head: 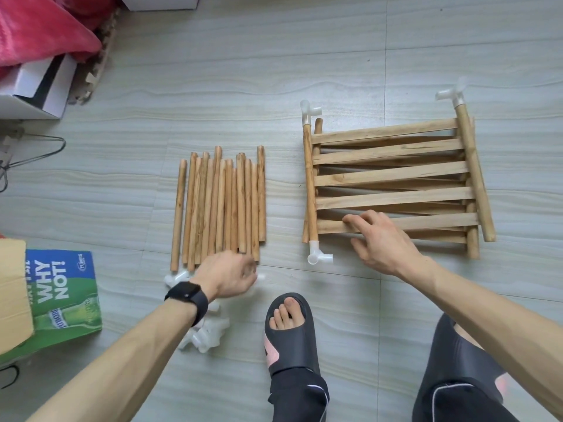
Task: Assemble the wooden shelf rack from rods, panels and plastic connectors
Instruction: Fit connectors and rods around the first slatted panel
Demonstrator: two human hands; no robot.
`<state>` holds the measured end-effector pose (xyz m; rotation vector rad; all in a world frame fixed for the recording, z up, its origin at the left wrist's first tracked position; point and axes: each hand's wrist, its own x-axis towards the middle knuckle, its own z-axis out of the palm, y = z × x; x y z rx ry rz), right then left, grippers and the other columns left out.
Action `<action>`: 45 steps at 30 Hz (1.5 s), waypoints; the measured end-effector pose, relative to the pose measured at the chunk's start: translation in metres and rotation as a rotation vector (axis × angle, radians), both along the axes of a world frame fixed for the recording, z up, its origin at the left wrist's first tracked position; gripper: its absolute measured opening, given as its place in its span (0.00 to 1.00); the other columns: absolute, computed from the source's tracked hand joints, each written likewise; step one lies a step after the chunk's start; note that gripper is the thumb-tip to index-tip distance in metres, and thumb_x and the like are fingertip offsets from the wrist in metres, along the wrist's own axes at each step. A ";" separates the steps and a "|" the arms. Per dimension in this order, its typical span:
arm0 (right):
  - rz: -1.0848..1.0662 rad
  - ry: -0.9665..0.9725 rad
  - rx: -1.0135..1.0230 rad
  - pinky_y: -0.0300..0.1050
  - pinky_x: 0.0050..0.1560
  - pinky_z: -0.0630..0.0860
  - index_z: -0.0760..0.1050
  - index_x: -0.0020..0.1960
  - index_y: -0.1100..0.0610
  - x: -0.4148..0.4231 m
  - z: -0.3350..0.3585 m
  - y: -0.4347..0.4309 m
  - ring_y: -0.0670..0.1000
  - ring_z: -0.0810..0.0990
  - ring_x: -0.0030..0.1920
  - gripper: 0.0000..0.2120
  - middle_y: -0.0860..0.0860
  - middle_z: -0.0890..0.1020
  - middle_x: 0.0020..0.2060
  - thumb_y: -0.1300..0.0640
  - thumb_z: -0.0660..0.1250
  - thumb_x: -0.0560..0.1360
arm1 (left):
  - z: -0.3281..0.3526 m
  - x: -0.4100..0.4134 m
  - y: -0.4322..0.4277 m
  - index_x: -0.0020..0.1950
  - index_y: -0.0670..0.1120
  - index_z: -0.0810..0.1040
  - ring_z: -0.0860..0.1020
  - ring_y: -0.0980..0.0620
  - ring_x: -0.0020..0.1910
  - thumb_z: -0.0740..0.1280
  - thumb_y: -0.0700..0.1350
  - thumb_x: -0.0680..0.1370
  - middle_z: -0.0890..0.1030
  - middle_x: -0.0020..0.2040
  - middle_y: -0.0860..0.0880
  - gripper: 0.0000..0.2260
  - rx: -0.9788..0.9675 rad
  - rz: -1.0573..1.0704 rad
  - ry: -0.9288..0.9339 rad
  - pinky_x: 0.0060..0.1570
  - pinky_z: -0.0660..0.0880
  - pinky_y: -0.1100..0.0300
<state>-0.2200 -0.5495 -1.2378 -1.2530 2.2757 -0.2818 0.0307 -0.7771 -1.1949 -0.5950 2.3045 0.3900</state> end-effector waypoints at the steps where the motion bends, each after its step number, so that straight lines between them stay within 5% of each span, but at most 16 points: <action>1: 0.000 -0.028 0.014 0.53 0.59 0.75 0.68 0.73 0.47 -0.001 0.002 0.000 0.56 0.72 0.63 0.23 0.52 0.74 0.63 0.50 0.65 0.79 | 0.007 -0.017 0.001 0.54 0.55 0.78 0.79 0.56 0.38 0.61 0.57 0.80 0.82 0.43 0.54 0.10 0.059 0.114 0.089 0.41 0.79 0.59; 6: -0.309 -0.260 -0.187 0.49 0.57 0.76 0.73 0.70 0.48 -0.001 0.020 0.002 0.50 0.81 0.54 0.19 0.46 0.75 0.63 0.43 0.64 0.81 | 0.037 -0.104 0.029 0.51 0.48 0.84 0.73 0.57 0.29 0.68 0.51 0.80 0.83 0.34 0.51 0.09 0.638 0.763 0.479 0.32 0.71 0.65; 10: -0.716 -0.727 -0.446 0.35 0.38 0.76 0.78 0.56 0.43 0.003 0.044 0.010 0.44 0.84 0.40 0.13 0.45 0.85 0.49 0.38 0.61 0.80 | 0.041 -0.159 0.066 0.54 0.47 0.83 0.74 0.61 0.29 0.64 0.51 0.84 0.86 0.39 0.51 0.11 0.730 0.794 0.560 0.30 0.70 0.70; 14: -0.845 -0.790 -0.531 0.36 0.35 0.76 0.78 0.56 0.45 -0.003 0.051 0.028 0.48 0.85 0.36 0.06 0.44 0.87 0.44 0.46 0.63 0.83 | 0.032 -0.191 0.103 0.55 0.44 0.83 0.77 0.62 0.31 0.61 0.47 0.85 0.85 0.40 0.50 0.12 0.826 0.717 0.539 0.32 0.72 0.69; 22: -1.188 -1.021 -0.665 0.42 0.40 0.76 0.80 0.57 0.55 -0.013 0.044 0.070 0.51 0.84 0.42 0.12 0.52 0.85 0.46 0.48 0.68 0.81 | 0.010 -0.218 0.139 0.58 0.49 0.83 0.83 0.44 0.49 0.62 0.54 0.84 0.86 0.42 0.54 0.13 0.753 0.447 0.359 0.53 0.80 0.48; 27: -1.294 -1.320 -0.785 0.40 0.41 0.74 0.79 0.57 0.56 -0.023 0.048 0.092 0.50 0.80 0.42 0.11 0.52 0.82 0.46 0.54 0.71 0.78 | 0.006 -0.238 0.153 0.59 0.53 0.83 0.83 0.47 0.47 0.60 0.56 0.84 0.86 0.44 0.55 0.14 0.680 0.240 0.295 0.50 0.80 0.51; 31: -1.380 -1.327 -0.815 0.39 0.42 0.75 0.82 0.53 0.57 -0.021 0.042 0.110 0.47 0.78 0.39 0.12 0.49 0.80 0.41 0.54 0.75 0.72 | 0.004 -0.246 0.165 0.56 0.56 0.81 0.79 0.51 0.52 0.60 0.58 0.83 0.83 0.52 0.54 0.12 0.398 -0.092 0.382 0.52 0.77 0.51; 36: -1.544 -1.253 -0.752 0.42 0.43 0.79 0.83 0.52 0.58 -0.008 0.029 0.132 0.49 0.82 0.40 0.14 0.50 0.82 0.39 0.52 0.77 0.71 | -0.009 -0.254 0.169 0.70 0.52 0.70 0.71 0.46 0.65 0.64 0.54 0.81 0.72 0.67 0.48 0.18 0.026 -0.414 0.472 0.57 0.72 0.50; 41: -1.793 -1.111 -0.696 0.41 0.39 0.80 0.82 0.54 0.59 -0.005 0.021 0.147 0.52 0.84 0.43 0.12 0.52 0.81 0.44 0.51 0.72 0.78 | -0.026 -0.249 0.165 0.71 0.49 0.66 0.74 0.43 0.60 0.62 0.39 0.80 0.75 0.62 0.47 0.19 -0.096 -0.417 0.349 0.49 0.71 0.52; 45: -1.909 -1.090 -0.778 0.45 0.44 0.79 0.80 0.52 0.58 -0.014 0.022 0.154 0.54 0.84 0.44 0.08 0.56 0.82 0.48 0.53 0.70 0.79 | -0.030 -0.239 0.157 0.72 0.49 0.64 0.76 0.43 0.57 0.61 0.37 0.79 0.76 0.60 0.48 0.22 -0.092 -0.404 0.354 0.46 0.74 0.51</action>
